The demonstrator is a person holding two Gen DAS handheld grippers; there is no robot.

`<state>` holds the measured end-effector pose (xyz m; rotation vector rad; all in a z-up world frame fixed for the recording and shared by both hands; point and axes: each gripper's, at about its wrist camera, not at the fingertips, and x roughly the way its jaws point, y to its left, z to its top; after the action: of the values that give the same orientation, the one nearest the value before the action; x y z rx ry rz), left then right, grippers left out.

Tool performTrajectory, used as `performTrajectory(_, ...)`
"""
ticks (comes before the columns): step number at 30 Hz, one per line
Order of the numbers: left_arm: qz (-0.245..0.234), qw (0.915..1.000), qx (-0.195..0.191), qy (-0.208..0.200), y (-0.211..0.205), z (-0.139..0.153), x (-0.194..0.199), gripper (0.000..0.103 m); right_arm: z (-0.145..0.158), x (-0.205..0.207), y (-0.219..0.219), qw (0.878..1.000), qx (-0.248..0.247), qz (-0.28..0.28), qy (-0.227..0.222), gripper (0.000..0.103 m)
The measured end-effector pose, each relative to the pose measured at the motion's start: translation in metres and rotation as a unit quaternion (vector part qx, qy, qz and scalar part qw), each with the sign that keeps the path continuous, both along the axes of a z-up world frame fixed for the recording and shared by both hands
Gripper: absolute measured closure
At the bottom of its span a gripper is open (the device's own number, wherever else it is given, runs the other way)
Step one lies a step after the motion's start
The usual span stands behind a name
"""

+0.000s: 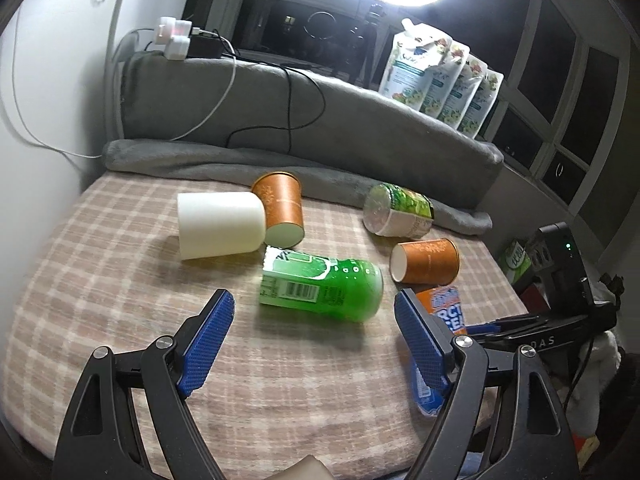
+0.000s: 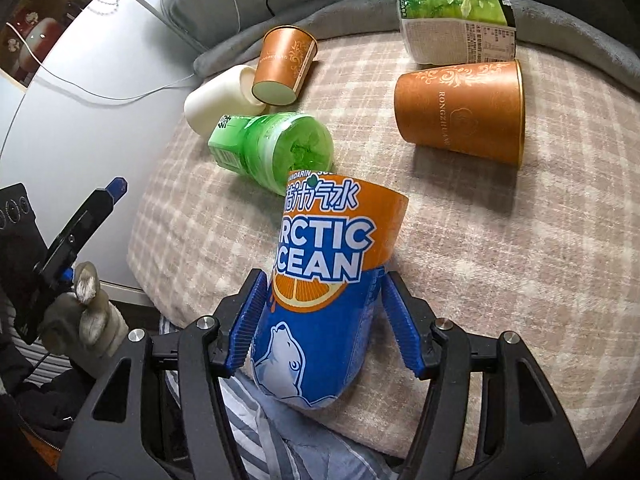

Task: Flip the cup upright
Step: 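Grasp the cup with the left tool while the right tool opens and releases it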

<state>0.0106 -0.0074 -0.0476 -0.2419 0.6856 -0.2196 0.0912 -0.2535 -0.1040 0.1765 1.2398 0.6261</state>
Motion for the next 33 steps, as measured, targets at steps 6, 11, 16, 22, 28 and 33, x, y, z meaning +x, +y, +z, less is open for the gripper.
performTrajectory(6,-0.014,0.9998,-0.002,0.012,-0.009,-0.003,0.004,0.021,-0.002,-0.001,0.002,1.000,-0.018,-0.007,-0.020,0.038)
performTrajectory(11,-0.027,0.9992,-0.008,0.027,-0.015,-0.007,0.008,0.021,0.001,-0.003,-0.003,0.999,-0.018,-0.021,-0.038,0.034)
performTrajectory(16,-0.042,0.9963,-0.037,0.064,-0.019,-0.015,0.020,0.021,0.012,-0.013,-0.018,0.995,-0.006,-0.055,-0.088,0.030)
performTrajectory(22,-0.079,0.9868,-0.079,0.117,-0.037,-0.027,0.033,0.021,0.026,-0.037,-0.046,0.977,-0.017,-0.130,-0.166,0.022)
performTrajectory(28,-0.098,0.9685,-0.141,0.181,-0.058,-0.045,0.052,0.021,0.034,-0.065,-0.074,0.964,-0.028,-0.174,-0.198,0.022)
performTrajectory(33,-0.089,0.9589,-0.163,0.214,-0.073,-0.063,0.068,0.022,0.037,-0.084,-0.100,0.958,-0.025,-0.203,-0.203,0.022)
